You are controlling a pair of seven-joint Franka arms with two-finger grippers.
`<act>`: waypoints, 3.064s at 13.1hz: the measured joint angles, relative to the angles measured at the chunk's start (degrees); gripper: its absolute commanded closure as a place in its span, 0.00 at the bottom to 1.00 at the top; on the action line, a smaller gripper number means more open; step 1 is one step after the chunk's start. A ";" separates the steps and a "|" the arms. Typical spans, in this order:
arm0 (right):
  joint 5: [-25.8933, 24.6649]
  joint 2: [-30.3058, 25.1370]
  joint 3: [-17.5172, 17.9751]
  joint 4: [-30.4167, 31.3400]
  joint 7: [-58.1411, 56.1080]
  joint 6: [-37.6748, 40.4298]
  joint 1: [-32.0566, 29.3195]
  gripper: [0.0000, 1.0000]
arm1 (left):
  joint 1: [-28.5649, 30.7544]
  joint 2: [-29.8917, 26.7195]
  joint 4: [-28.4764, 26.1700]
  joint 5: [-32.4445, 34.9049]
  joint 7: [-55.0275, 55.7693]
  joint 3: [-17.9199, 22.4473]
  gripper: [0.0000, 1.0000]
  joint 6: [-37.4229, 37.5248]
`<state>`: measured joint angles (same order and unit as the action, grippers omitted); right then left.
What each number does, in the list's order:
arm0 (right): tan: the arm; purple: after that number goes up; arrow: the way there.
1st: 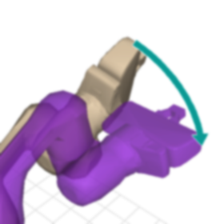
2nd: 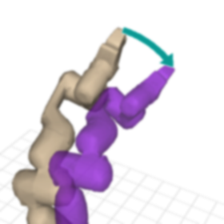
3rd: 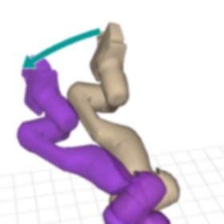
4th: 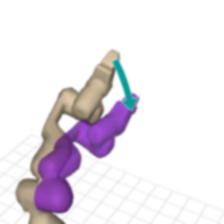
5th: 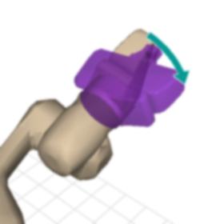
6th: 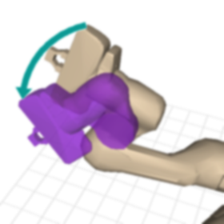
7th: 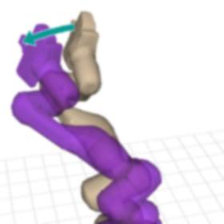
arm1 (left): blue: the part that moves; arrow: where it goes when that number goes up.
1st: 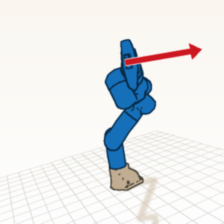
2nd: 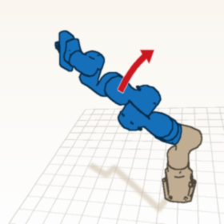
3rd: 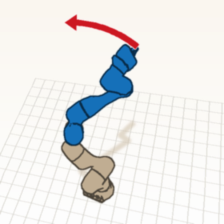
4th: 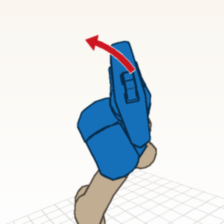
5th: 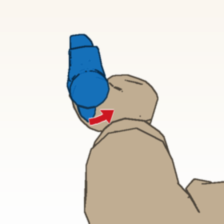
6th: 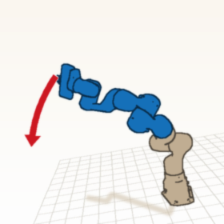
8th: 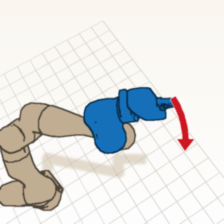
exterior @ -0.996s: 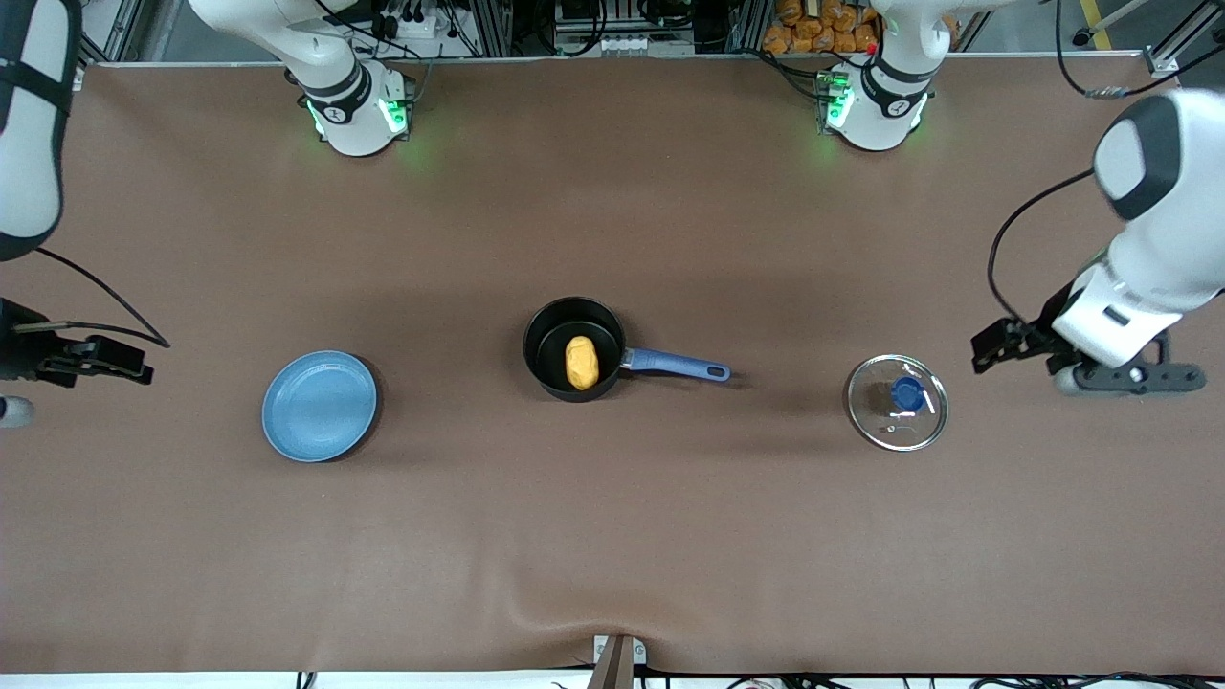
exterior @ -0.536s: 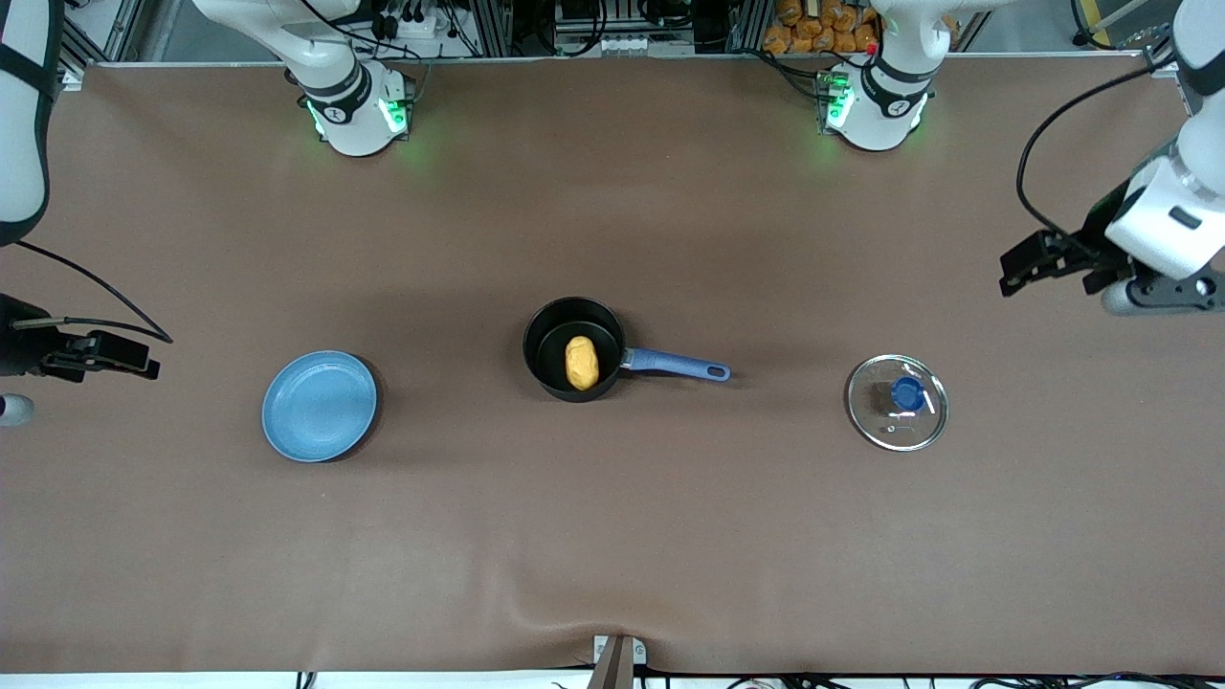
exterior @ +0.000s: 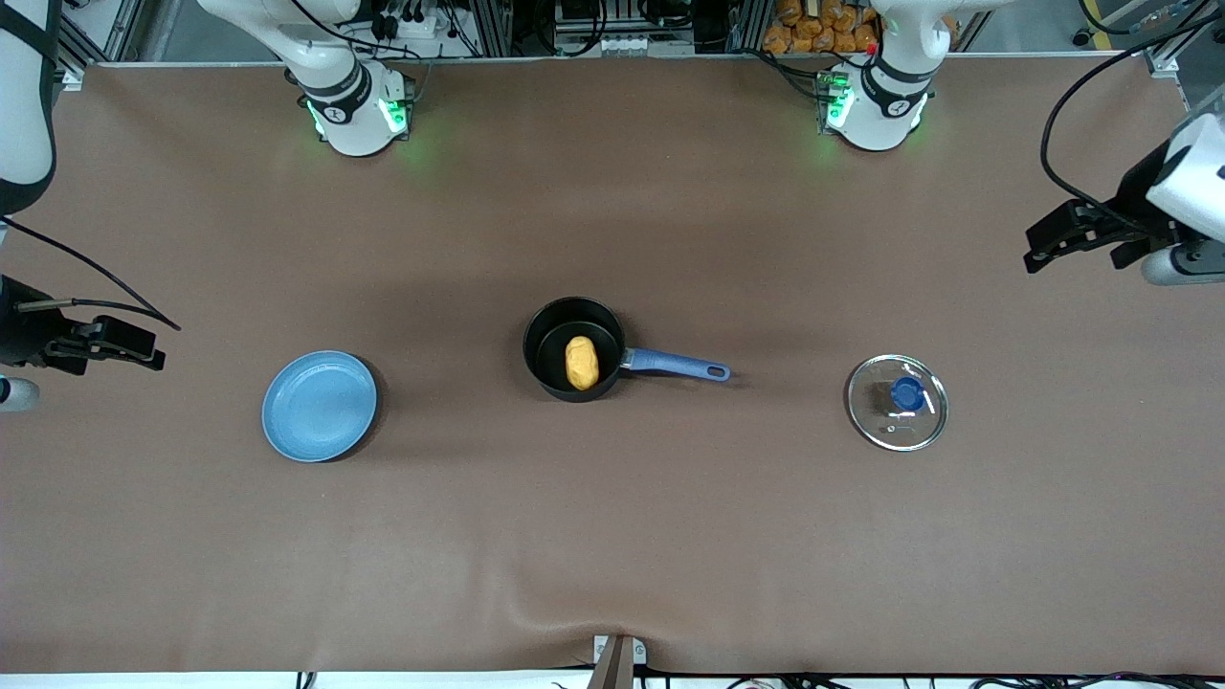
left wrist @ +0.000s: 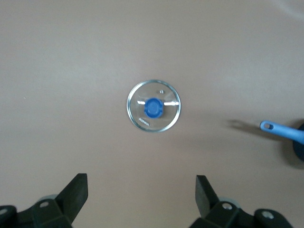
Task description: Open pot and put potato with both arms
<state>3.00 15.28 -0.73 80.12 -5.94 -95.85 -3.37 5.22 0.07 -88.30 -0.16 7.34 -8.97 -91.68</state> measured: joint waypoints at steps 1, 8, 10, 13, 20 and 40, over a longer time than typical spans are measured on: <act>0.00 0.00 0.08 0.00 0.39 0.00 -0.01 0.00 | 0.17 -0.02 1.37 0.00 -0.45 0.84 0.00 0.06; -0.02 -0.01 0.28 0.00 0.85 0.00 -0.03 0.00 | 0.40 -0.02 3.21 0.00 -0.70 1.64 0.00 1.97; -0.20 -0.10 0.41 -0.02 0.85 -0.02 -0.03 0.00 | 0.18 0.01 3.16 0.00 -0.70 1.41 0.00 2.49; -1.05 -0.14 0.51 -0.02 0.85 -0.06 -0.03 0.00 | -0.62 0.15 2.99 0.00 -0.70 1.42 0.00 2.49; -1.19 -0.16 1.19 -0.03 0.85 -0.06 -0.01 0.00 | -7.98 -0.87 0.28 0.00 -0.71 7.04 0.00 2.85; -4.38 -1.42 2.36 -0.03 0.82 0.04 0.50 0.00 | -9.51 -3.27 -1.49 0.00 -0.64 7.26 0.00 4.22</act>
<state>-1.38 13.85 1.64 80.08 -5.12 -95.81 -2.87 -4.28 -3.21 -89.79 -0.16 6.70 -1.71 -87.46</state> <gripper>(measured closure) 0.000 0.000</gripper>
